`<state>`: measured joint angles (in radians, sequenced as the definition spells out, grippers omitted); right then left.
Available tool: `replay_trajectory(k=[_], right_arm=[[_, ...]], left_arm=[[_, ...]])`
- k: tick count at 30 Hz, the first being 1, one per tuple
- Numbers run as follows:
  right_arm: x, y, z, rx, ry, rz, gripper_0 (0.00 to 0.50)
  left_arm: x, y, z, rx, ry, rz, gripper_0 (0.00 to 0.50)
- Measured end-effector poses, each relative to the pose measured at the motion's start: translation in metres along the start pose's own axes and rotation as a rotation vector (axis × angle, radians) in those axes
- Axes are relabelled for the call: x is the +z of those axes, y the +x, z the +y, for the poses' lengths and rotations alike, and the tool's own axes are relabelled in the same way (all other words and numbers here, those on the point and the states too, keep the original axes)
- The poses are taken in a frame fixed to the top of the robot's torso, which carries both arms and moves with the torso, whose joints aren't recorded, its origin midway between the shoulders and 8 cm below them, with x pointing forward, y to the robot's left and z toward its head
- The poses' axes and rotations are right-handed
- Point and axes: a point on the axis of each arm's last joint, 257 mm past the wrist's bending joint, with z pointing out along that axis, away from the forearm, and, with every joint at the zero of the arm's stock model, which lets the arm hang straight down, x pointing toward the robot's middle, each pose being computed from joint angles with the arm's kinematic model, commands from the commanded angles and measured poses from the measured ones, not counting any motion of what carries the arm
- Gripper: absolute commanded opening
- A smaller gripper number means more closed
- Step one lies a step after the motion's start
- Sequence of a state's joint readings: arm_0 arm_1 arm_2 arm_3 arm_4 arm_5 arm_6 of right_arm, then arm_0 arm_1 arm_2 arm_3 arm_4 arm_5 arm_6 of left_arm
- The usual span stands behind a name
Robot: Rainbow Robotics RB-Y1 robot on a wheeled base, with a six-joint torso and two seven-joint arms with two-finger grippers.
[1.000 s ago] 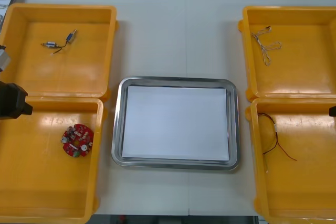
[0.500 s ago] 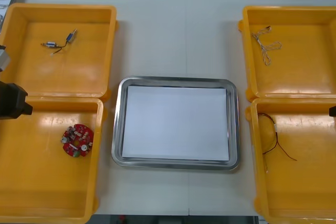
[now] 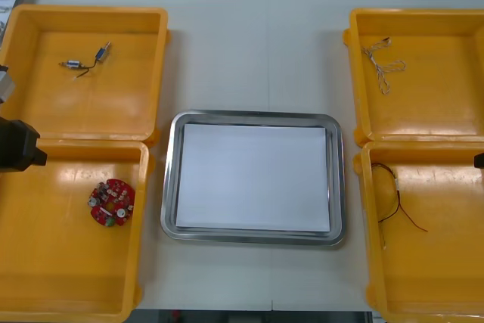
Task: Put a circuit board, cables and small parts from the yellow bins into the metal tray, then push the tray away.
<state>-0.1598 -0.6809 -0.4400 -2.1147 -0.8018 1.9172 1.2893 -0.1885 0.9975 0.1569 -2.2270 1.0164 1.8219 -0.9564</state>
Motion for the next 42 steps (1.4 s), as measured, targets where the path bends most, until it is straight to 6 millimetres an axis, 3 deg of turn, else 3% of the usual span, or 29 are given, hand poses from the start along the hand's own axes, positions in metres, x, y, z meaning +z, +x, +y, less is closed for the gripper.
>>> replay_trajectory(k=[42], right_arm=[[0.0000,0.0000,0.0000,0.000,0.000,0.000,0.500]], left_arm=[[0.0000,0.0000,0.0000,0.000,0.000,0.000,0.500]])
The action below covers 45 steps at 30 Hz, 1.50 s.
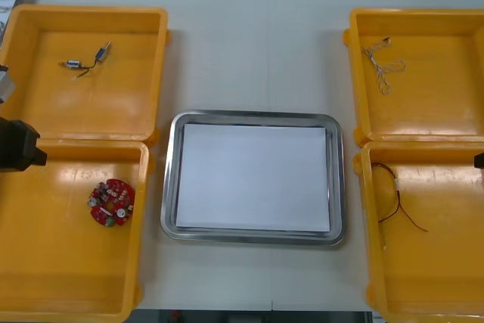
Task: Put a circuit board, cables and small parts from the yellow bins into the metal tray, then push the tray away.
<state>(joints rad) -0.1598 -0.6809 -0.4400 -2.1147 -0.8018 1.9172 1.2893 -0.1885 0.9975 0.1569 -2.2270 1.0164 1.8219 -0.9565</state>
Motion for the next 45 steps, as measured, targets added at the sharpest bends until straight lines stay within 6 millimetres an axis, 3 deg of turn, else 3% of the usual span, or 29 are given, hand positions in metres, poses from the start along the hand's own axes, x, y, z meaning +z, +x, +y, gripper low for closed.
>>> replay_trajectory(k=[38,45], right_arm=[[-0.003,-0.002,0.004,-0.012,-0.003,-0.012,0.500],[0.003,0.013,0.004,-0.031,0.007,0.017,0.500]], left_arm=[[0.002,0.004,0.002,-0.004,-0.002,0.010,0.500],[0.002,0.007,0.001,-0.001,0.009,0.028,0.500]])
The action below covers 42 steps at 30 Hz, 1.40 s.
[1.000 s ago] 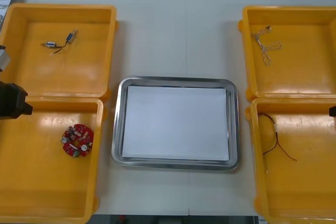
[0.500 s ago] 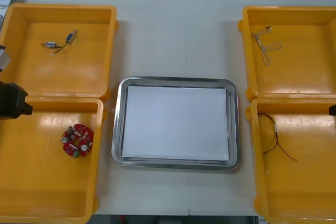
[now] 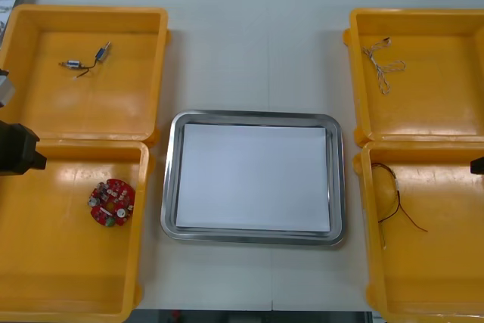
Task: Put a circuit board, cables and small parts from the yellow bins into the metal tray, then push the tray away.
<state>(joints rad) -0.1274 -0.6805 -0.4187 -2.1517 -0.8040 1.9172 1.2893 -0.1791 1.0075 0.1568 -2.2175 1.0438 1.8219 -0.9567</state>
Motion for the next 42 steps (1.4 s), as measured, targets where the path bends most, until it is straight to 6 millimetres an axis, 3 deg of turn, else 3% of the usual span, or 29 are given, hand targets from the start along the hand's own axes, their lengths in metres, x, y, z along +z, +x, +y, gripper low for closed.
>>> replay_trajectory(k=[7,13,17,24,29,33,42], right_arm=[[0.016,0.029,0.002,-0.020,0.002,0.079,0.500],[0.033,0.050,0.014,-0.055,-0.015,0.119,0.500],[0.039,0.058,0.018,-0.056,-0.027,0.133,0.500],[0.053,0.058,0.035,-0.063,-0.063,0.105,0.500],[0.064,0.058,0.048,-0.095,-0.072,0.085,0.500],[0.072,0.059,0.053,-0.103,-0.077,0.064,0.500],[0.089,0.071,0.048,-0.090,-0.073,0.023,0.500]], left_arm=[[-0.003,0.002,-0.001,0.067,0.007,0.012,0.500],[-0.003,-0.005,-0.022,0.254,0.093,-0.030,0.500],[0.001,-0.008,-0.028,0.269,0.130,-0.064,0.500],[0.012,0.008,-0.015,0.291,0.123,-0.050,0.500],[0.014,0.011,-0.012,0.529,0.109,-0.074,0.500],[0.020,0.010,-0.021,0.693,0.119,-0.101,0.500],[0.039,0.011,-0.053,0.744,0.188,-0.202,0.500]])
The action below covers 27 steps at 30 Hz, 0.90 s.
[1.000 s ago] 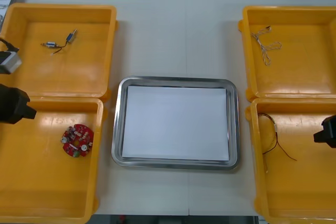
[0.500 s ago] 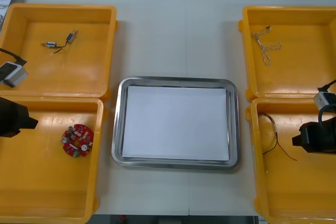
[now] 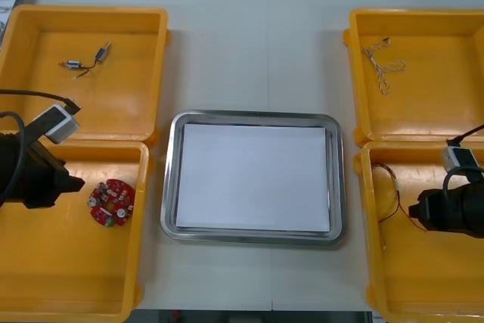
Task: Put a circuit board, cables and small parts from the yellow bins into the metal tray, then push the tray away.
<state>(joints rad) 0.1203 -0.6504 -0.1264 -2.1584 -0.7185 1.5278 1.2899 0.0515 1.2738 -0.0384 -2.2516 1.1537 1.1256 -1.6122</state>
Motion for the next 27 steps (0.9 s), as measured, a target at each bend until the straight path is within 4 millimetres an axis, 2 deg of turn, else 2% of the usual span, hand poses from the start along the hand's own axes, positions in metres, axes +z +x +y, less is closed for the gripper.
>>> replay_trajectory(k=[5,8,12,21,27], right_arm=[[0.009,0.005,0.003,-0.019,0.003,-0.014,0.500],[0.018,0.001,0.005,-0.025,-0.004,-0.040,0.500],[0.031,0.003,0.000,-0.038,0.004,-0.041,0.500],[0.036,0.005,-0.022,-0.081,0.105,-0.043,0.500],[0.040,0.015,-0.016,-0.100,0.090,-0.015,0.500]], left_arm=[[0.010,0.010,-0.009,0.017,0.009,-0.015,0.500],[0.014,0.018,-0.013,0.023,0.015,-0.012,0.500],[0.019,0.024,-0.019,0.022,0.027,-0.009,0.500],[0.030,0.031,-0.032,0.035,0.046,-0.019,0.500],[0.036,0.034,-0.040,0.042,0.060,-0.027,0.500]])
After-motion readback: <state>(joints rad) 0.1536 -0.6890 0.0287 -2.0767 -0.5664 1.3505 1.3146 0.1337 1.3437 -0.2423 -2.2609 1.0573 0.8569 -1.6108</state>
